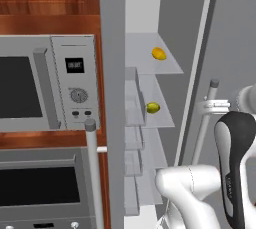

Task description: Take the steak, mango, and pear from the freezer and place them in the bowl on the counter.

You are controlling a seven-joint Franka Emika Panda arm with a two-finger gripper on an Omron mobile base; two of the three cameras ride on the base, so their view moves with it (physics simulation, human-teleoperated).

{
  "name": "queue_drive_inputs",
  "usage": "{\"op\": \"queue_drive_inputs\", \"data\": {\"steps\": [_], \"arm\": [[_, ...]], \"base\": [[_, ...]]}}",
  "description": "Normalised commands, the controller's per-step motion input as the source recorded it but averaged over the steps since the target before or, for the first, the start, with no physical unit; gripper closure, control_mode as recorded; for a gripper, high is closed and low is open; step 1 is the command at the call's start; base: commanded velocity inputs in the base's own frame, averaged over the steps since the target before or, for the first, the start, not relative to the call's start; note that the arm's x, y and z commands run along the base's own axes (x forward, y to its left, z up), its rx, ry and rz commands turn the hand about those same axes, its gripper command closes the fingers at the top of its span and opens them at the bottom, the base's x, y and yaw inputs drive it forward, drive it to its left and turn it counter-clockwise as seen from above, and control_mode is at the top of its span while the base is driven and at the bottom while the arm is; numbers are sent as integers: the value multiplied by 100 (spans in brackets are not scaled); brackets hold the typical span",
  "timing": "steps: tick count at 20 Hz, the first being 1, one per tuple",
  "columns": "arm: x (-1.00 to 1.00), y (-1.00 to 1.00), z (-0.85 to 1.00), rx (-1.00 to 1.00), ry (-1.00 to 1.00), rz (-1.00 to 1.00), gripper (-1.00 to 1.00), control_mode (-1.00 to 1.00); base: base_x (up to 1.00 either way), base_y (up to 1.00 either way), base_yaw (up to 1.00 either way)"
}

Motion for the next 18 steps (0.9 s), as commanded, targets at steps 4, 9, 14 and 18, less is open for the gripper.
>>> {"op": "queue_drive_inputs", "data": {"steps": [4,9,14,18], "arm": [[0,45,0,0,-21,58,-100,-100],[-2,56,6,-4,-19,36,-100,-100],[-6,53,33,-18,0,0,-100,-100],[-14,22,65,-51,3,23,-100,-100]], "base": [[0,0,0],[0,0,0],[0,0,0],[0,0,0]]}}
